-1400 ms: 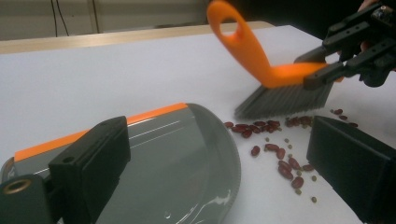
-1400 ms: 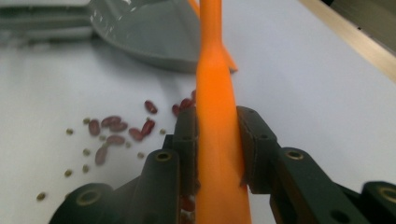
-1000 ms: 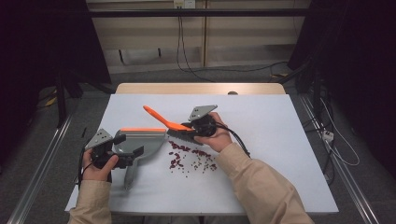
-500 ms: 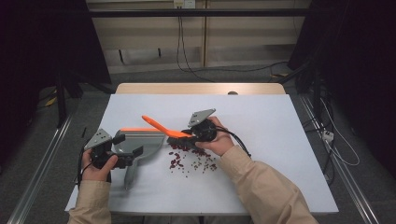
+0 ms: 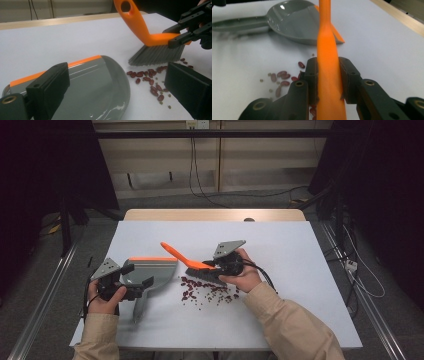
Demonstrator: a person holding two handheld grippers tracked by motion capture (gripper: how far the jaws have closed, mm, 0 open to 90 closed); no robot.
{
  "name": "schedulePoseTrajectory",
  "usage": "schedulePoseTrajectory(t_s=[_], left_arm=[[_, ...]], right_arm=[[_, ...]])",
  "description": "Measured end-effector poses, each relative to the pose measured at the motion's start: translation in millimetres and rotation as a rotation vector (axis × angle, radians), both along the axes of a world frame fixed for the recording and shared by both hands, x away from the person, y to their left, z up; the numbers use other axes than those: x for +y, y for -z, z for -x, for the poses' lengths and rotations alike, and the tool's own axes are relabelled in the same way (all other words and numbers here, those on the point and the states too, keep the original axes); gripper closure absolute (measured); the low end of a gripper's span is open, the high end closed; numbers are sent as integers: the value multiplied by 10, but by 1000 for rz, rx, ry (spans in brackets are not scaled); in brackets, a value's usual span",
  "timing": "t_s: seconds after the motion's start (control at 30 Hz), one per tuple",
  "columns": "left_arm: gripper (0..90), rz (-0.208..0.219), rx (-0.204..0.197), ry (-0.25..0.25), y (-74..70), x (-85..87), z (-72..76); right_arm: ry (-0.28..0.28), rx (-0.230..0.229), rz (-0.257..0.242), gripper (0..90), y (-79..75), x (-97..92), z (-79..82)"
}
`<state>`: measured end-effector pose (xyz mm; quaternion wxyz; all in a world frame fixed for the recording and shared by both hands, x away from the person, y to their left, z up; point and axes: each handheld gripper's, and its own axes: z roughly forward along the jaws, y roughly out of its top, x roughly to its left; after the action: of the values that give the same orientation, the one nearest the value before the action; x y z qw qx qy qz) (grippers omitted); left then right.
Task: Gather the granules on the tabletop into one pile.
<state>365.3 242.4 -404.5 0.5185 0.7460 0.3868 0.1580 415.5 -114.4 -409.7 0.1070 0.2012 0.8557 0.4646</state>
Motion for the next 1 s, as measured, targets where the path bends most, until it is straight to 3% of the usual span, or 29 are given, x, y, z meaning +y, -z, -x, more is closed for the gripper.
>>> schedulePoseTrajectory(t_s=[0.27,0.4,0.67,0.8,1.0], left_arm=[[60,-4,2,3,6,3,-8],[60,1,3,0,6,23,-8],[60,0,2,-4,4,40,-3],[60,-4,-1,-5,0,30,-2],[60,-7,-2,-5,0,35,-2]], right_arm=[[-28,-6,6,714,-16,283,-69],[-37,19,29,714,33,397,-130],[-80,25,60,714,7,315,-8],[-47,15,26,714,-21,225,68],[17,28,-70,714,-134,162,190]])
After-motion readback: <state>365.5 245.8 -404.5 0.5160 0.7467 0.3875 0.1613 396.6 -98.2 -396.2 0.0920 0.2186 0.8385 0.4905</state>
